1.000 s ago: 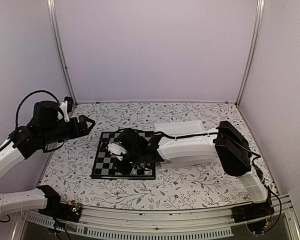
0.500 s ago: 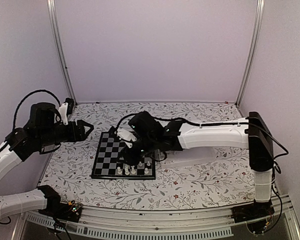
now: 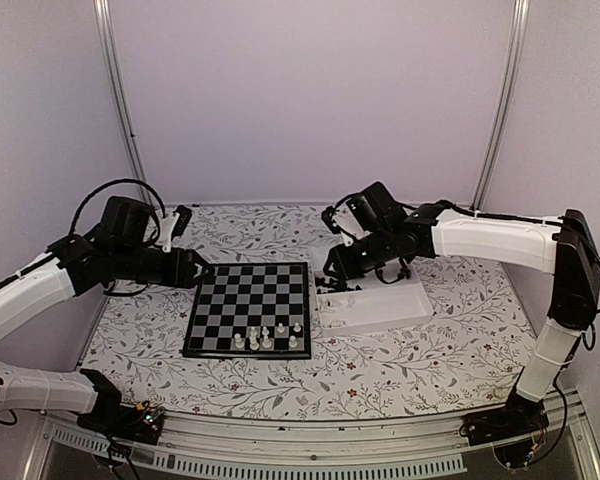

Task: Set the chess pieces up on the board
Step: Pick up the chess piece from the storage box.

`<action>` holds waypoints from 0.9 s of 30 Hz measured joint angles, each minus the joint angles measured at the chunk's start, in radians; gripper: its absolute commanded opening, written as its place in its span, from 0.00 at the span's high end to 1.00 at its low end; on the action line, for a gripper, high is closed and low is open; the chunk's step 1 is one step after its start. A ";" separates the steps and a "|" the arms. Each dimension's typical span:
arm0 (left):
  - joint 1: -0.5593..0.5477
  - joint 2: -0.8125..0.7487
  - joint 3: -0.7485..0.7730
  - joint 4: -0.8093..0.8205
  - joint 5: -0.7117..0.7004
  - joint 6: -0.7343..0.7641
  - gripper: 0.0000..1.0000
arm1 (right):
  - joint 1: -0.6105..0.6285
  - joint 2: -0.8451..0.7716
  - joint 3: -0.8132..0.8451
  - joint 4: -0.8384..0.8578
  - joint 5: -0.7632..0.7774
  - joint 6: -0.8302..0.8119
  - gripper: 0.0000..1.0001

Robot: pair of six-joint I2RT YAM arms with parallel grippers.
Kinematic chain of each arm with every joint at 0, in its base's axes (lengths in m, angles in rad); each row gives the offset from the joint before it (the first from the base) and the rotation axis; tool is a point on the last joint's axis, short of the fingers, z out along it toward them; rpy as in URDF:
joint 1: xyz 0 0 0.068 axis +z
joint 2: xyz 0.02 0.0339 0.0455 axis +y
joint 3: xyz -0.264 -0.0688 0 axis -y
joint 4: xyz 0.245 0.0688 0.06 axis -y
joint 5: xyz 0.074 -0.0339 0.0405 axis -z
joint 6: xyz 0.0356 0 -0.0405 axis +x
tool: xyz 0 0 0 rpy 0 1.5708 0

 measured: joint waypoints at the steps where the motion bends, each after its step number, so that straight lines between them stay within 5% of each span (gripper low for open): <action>1: 0.000 0.009 0.011 0.004 0.008 0.002 0.45 | -0.021 0.000 -0.010 -0.022 0.015 0.006 0.77; 10: -0.006 0.044 0.052 0.059 0.056 0.002 0.45 | -0.063 0.067 -0.043 -0.158 0.029 0.044 0.85; 27: -0.021 0.089 0.086 0.087 0.100 -0.006 0.45 | -0.057 0.232 0.051 -0.173 -0.130 0.012 0.80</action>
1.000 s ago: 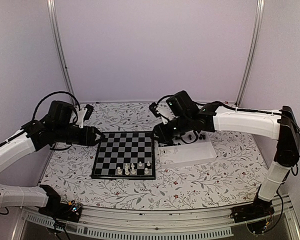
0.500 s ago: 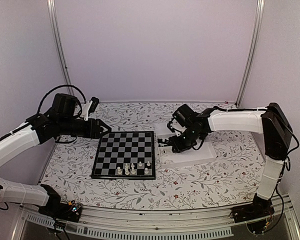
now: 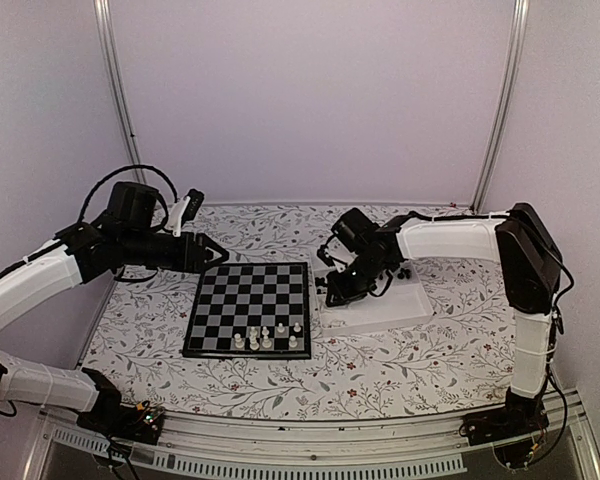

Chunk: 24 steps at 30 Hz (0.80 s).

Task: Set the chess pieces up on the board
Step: Pick up the chess piece from the storage box.

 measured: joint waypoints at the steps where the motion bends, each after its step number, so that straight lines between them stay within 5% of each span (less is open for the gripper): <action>1: 0.000 0.000 0.000 0.000 0.000 0.000 0.45 | 0.001 0.013 0.029 0.004 0.000 -0.001 0.80; 24: -0.003 0.000 0.007 -0.003 -0.005 0.001 0.44 | 0.026 0.147 0.243 -0.064 0.065 0.038 0.83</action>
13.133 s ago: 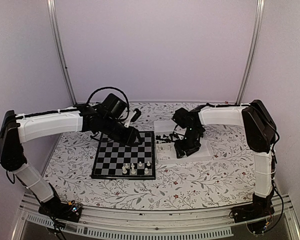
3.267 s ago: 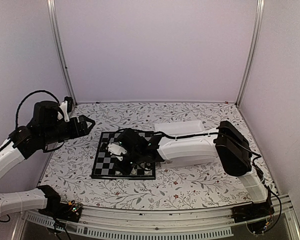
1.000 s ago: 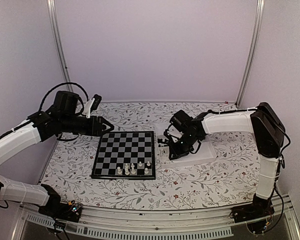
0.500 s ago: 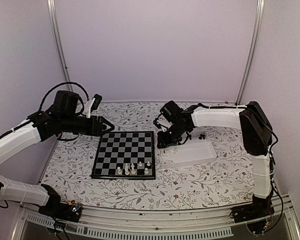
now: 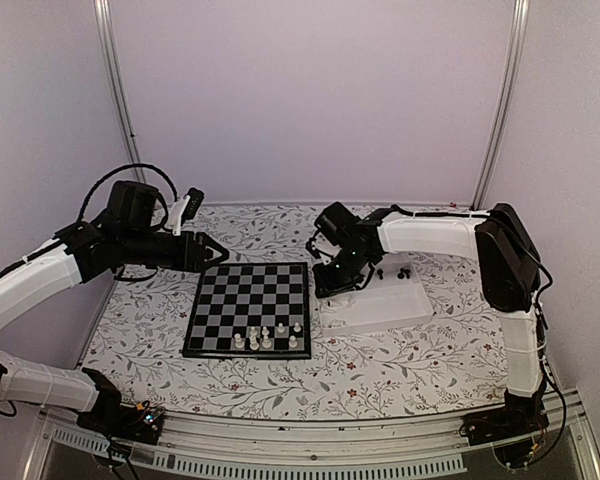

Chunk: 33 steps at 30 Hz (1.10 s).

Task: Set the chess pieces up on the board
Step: Pick up the chess piece from the storage box.

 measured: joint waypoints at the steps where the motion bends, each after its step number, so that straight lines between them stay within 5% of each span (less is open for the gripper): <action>1: 0.000 0.000 0.000 0.000 0.000 0.000 0.44 | 0.000 0.000 0.001 -0.006 0.004 0.001 0.83; 33: 0.000 -0.014 0.000 -0.016 -0.027 0.000 0.43 | 0.006 0.049 0.071 -0.071 0.043 0.021 0.82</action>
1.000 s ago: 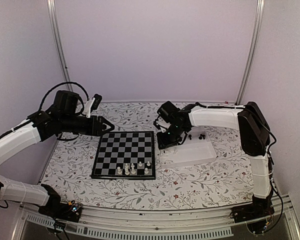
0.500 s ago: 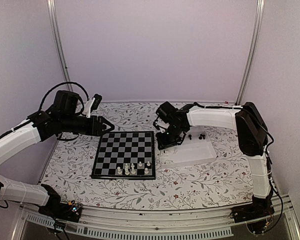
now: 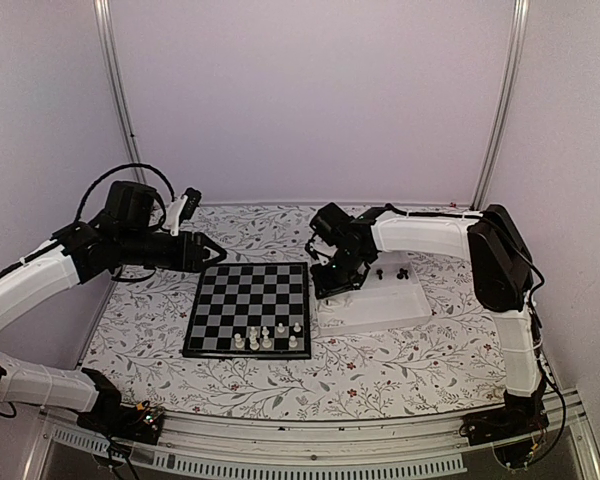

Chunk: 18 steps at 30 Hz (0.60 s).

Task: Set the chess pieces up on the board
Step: Pick up the chess piece from the storage box.

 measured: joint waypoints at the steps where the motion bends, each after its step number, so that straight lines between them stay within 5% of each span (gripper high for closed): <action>1: 0.000 0.000 0.000 0.000 0.000 0.000 0.43 | 0.000 0.000 0.000 -0.001 0.002 0.000 0.82; 18: 0.000 -0.001 -0.009 0.000 0.000 0.000 0.43 | 0.000 0.000 -0.006 -0.010 0.013 0.026 0.81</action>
